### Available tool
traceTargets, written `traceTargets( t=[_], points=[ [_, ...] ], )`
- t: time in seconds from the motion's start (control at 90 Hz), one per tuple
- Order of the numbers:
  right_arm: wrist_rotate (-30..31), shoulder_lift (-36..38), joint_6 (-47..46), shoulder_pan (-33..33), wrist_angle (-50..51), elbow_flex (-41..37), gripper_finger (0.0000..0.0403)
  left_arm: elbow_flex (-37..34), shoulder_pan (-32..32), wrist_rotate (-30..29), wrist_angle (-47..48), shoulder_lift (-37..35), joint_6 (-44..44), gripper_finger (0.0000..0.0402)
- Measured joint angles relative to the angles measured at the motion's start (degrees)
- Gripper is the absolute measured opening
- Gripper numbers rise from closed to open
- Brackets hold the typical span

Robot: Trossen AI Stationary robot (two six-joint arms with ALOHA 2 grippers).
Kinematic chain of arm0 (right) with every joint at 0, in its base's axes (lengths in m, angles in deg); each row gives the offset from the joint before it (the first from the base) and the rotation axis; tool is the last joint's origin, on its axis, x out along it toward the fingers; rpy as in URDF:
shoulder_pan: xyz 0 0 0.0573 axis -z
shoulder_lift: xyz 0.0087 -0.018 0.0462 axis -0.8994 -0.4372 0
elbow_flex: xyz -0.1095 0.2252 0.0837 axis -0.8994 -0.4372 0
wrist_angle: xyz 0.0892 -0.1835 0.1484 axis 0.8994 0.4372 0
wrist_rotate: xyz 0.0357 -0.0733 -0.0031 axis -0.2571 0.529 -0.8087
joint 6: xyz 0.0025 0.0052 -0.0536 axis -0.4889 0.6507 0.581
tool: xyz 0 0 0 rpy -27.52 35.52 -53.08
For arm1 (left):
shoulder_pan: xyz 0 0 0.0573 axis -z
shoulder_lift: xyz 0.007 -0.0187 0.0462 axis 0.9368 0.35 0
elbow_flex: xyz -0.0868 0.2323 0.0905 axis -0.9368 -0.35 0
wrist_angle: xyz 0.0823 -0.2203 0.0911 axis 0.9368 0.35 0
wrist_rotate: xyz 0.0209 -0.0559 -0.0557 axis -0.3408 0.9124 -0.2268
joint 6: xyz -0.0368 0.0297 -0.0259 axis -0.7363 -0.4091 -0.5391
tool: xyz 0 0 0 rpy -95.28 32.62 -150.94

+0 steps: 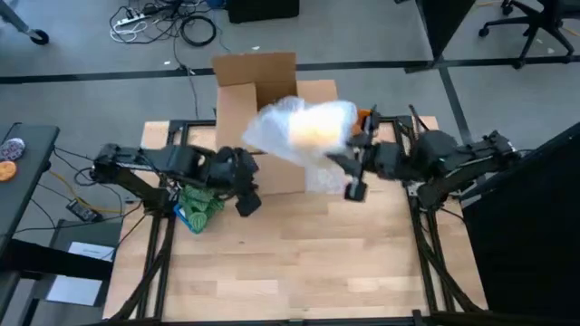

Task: Wrap mug
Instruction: Put the wrapped yellow mug into the brown cardboard box

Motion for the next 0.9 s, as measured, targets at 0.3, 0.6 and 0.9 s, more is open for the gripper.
traceTargets(
  t=[0.3,0.6,0.9],
  points=[
    [-1.36,-10.05,-5.42,13.44,1.15,-0.02,0.0059,-4.58,1.89,-0.05,-1.81,0.02,-0.12,0.0117],
    [7.11,-17.72,-5.55,16.84,10.83,-0.04,0.0059,5.55,7.11,-1.99,9.27,0.00,-3.09,0.0117],
    [9.82,-15.28,-10.64,12.02,28.77,0.04,0.0059,17.57,10.39,-23.17,22.66,-0.07,-8.03,0.0117]
  ],
)
